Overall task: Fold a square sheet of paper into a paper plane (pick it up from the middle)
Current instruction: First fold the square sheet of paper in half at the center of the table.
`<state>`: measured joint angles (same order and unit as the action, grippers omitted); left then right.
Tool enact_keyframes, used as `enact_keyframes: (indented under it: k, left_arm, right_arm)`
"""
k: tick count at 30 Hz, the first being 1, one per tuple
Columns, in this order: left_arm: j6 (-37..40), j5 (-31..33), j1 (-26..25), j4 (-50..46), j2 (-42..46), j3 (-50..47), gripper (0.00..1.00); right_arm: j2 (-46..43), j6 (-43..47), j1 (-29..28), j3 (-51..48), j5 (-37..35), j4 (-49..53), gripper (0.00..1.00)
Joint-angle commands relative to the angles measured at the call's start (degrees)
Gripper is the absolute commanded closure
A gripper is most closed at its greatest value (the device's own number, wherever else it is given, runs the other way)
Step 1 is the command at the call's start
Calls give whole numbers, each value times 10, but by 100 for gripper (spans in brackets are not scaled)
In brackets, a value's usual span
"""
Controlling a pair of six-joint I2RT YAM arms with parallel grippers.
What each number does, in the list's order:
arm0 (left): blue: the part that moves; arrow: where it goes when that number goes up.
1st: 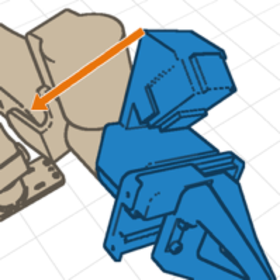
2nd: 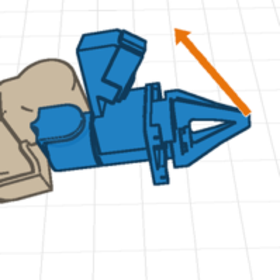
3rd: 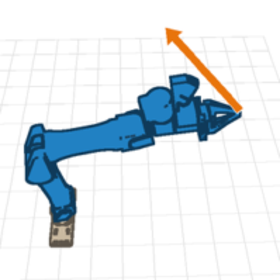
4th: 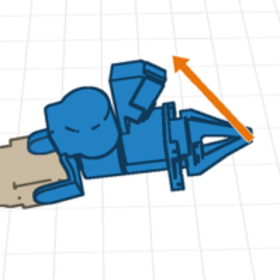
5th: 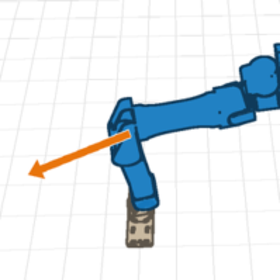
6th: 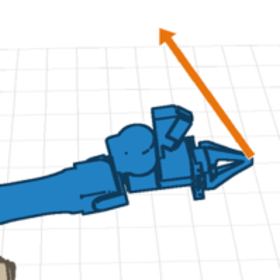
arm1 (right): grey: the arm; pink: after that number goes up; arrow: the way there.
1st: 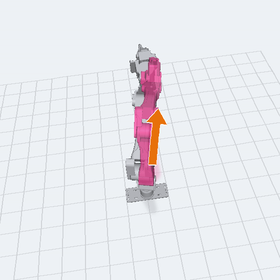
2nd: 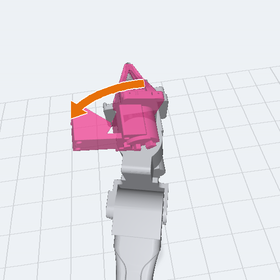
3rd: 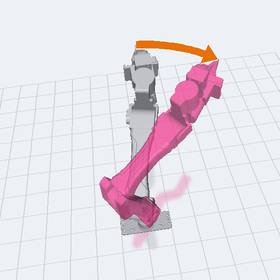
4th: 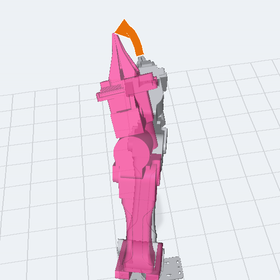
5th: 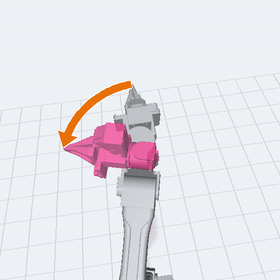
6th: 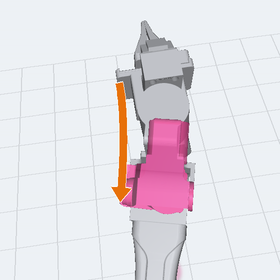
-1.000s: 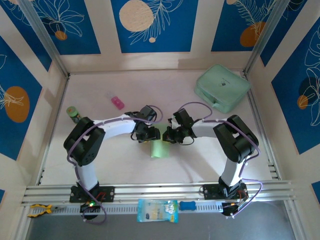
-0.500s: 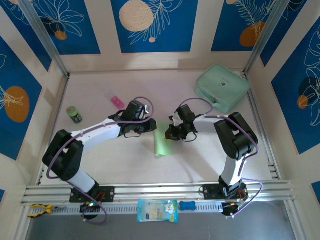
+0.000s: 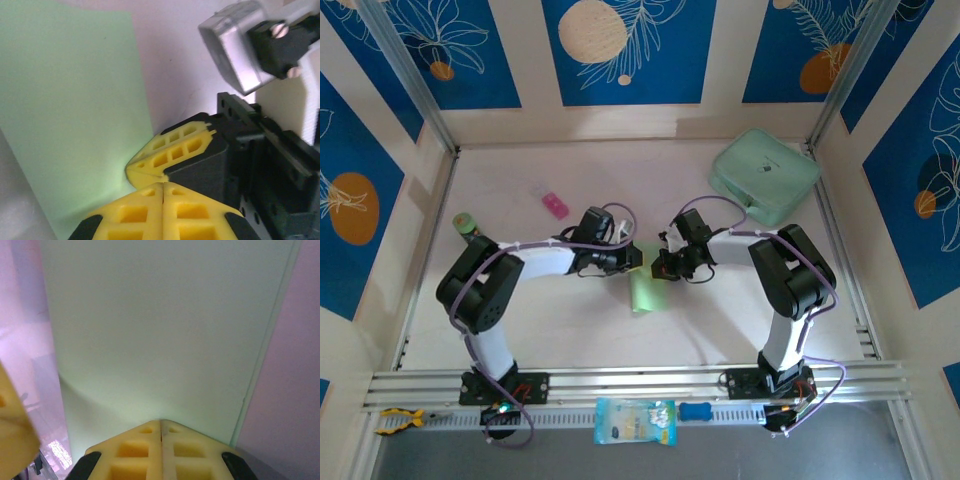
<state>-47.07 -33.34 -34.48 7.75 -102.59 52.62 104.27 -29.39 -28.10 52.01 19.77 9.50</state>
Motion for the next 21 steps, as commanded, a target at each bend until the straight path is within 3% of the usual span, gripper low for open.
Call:
enact_keyframes:
  k: [1, 16, 21]
  left_arm:
    - [4, -20, 6, 17, -16, -11, 100]
    - [75, 43, 8, -23, -55, -58, 100]
    - [62, 32, 9, -13, -38, -52, 100]
  right_arm:
    - [19, 3, 6, -11, -39, 44, 100]
    - [19, -14, 3, -21, -47, 40, 100]
    - [19, -19, 1, -23, -53, 40, 100]
